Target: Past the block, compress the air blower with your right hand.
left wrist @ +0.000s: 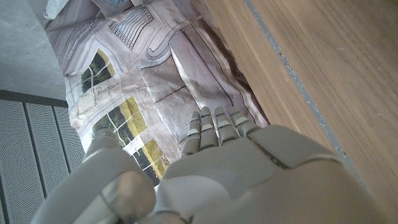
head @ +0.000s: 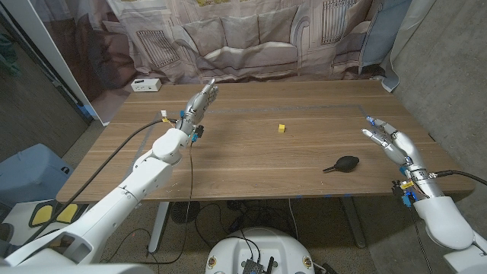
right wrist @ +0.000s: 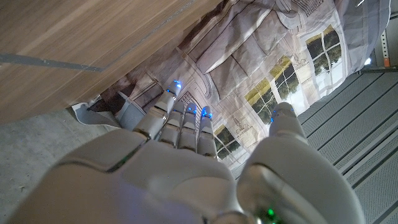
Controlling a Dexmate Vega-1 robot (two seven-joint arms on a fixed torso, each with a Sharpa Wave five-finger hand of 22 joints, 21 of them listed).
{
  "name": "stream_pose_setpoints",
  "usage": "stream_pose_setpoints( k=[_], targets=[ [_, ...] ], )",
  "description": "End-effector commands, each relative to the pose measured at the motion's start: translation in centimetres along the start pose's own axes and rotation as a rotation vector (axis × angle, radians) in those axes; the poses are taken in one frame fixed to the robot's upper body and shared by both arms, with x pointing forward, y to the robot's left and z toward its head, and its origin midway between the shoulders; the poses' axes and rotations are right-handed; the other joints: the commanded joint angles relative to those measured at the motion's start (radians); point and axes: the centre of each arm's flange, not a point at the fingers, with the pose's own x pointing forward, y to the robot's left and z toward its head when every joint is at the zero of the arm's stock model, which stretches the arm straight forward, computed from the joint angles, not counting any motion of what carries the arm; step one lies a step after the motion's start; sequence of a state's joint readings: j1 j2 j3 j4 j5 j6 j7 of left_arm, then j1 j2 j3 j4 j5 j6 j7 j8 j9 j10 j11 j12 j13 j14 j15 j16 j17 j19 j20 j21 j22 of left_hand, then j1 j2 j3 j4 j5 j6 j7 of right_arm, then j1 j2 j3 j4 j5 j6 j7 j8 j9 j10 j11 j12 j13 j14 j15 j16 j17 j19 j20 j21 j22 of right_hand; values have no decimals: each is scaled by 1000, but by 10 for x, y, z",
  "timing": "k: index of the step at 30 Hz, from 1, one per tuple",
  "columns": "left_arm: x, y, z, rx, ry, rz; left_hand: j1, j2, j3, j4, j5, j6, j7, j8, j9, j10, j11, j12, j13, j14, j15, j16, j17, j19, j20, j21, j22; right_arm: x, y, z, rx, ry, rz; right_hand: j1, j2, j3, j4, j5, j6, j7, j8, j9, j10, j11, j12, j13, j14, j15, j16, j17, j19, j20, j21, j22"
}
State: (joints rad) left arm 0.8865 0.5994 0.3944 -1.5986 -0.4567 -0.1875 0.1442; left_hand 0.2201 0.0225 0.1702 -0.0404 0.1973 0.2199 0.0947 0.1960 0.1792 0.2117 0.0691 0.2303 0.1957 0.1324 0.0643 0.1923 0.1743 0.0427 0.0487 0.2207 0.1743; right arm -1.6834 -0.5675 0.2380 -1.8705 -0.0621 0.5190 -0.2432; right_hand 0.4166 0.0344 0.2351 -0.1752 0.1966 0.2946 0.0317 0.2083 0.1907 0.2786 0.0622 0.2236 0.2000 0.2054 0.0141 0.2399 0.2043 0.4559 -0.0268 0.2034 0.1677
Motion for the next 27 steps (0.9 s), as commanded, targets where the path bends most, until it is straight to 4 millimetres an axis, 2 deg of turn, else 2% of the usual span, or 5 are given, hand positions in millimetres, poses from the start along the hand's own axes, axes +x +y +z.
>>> stream_pose_setpoints(
  k=[1, 13, 17, 21, 27],
  targets=[
    [2, 0, 3, 11, 7, -6, 8, 4, 2, -5, -4, 9, -1, 0, 2, 9, 2, -2, 2, 7, -2, 1, 5, 2, 5, -1, 3, 0, -1, 0, -127, -10, 14, 19, 0, 9, -3, 7, 4, -5, 0, 3, 1, -4, -6, 2, 3, -6, -6, -1, 7, -1, -2, 2],
    [4, 0, 1, 12, 13, -6, 9, 6, 2, -6, -4, 10, -3, -1, 2, 10, 3, -4, 2, 8, -3, 0, 5, 3, 5, -4, 4, 3, -6, 4, -307, -32, 38, 37, -7, 12, -3, 7, 1, -9, -2, 3, -3, -10, -10, 1, 2, -13, -10, -3, 9, -5, -4, 2],
    [4, -1, 0, 3, 14, -1, 9, 7, 3, -8, -4, 18, 2, 1, 2, 20, 8, -1, 2, 18, 0, 3, 5, 19, -20, -1, 4, 4, -7, 6, -384, -42, 47, 42, -9, 13, -3, 8, -2, -13, -4, 3, -3, -13, -10, 1, 2, -14, -11, -3, 9, -7, -4, 2],
    [4, -1, 0, 2, 14, 0, 9, 8, 3, -9, -4, 25, 6, 3, 2, 24, 11, 0, 2, 24, 3, 4, 5, 24, -28, -1, 3, 4, -7, 6, -415, -41, 52, 47, -12, 14, -3, 8, -3, -16, -4, 3, -7, -16, -13, 2, 1, -17, -12, -3, 9, -7, -5, 2],
    [4, -2, 1, 6, 10, 4, 10, 9, 3, -10, -4, 25, 7, 2, 2, 24, 8, -1, 2, 25, 3, 3, 5, 21, -21, -4, 3, 3, -8, 6, -464, -32, 57, 62, -28, 14, -3, 8, -1, -33, -4, 4, -4, -31, -13, 1, 7, -29, -14, -5, -4, -5, -11, 2]
  ],
)
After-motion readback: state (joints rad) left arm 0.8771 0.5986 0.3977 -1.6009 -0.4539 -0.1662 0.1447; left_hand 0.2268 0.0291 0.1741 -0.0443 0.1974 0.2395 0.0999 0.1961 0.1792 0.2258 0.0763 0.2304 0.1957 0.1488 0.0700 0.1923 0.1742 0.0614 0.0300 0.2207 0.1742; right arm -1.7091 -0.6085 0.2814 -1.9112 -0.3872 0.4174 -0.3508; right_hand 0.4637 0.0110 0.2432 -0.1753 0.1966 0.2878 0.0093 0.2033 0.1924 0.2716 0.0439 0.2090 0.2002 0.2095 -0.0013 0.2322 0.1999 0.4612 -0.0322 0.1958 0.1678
